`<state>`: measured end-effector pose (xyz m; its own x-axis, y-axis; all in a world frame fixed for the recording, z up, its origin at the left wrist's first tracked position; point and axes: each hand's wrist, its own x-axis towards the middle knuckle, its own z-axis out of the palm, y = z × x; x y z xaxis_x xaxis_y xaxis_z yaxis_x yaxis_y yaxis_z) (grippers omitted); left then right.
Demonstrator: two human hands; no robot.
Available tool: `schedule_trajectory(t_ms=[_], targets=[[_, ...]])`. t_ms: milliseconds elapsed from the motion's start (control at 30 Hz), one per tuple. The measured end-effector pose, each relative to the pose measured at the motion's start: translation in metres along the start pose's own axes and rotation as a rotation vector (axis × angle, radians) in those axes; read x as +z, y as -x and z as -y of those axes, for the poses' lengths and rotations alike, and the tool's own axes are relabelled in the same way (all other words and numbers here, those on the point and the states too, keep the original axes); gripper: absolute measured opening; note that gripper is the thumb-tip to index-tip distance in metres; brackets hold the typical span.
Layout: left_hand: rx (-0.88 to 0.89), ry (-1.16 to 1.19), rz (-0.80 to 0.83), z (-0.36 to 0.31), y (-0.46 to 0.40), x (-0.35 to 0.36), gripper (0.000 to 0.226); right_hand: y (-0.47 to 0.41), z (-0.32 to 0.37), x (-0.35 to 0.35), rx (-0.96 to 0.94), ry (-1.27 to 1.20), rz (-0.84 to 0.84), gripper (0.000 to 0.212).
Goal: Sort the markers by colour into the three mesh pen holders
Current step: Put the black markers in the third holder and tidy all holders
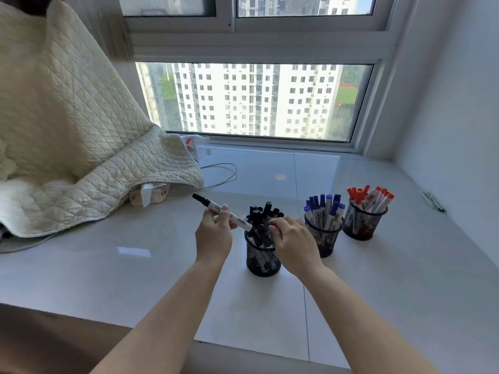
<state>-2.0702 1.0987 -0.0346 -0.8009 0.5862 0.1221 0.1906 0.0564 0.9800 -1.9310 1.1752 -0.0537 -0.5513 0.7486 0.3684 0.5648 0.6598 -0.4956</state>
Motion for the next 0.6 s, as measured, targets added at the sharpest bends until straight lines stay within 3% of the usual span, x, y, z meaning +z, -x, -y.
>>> schedule_trajectory(t_ms=[200,333,433,567,600], targets=[[0.061,-0.071,-0.028,-0.001,-0.005,0.001,0.018,0.001,-0.001,-0.007,0.182,-0.322,-0.097,0.013],[0.154,-0.118,-0.036,-0.008,-0.002,0.009,0.01,-0.004,-0.007,-0.016,0.271,-0.395,-0.187,0.009],[0.196,-0.189,-0.027,-0.011,0.002,0.012,0.03,-0.009,-0.011,-0.019,0.305,-0.405,-0.18,0.009],[0.286,-0.24,0.009,-0.017,0.005,0.012,0.073,-0.017,-0.013,-0.021,0.337,-0.386,-0.056,0.014],[0.31,-0.266,0.01,-0.018,0.005,0.011,0.075,-0.019,-0.013,-0.021,0.338,-0.372,-0.022,0.015]])
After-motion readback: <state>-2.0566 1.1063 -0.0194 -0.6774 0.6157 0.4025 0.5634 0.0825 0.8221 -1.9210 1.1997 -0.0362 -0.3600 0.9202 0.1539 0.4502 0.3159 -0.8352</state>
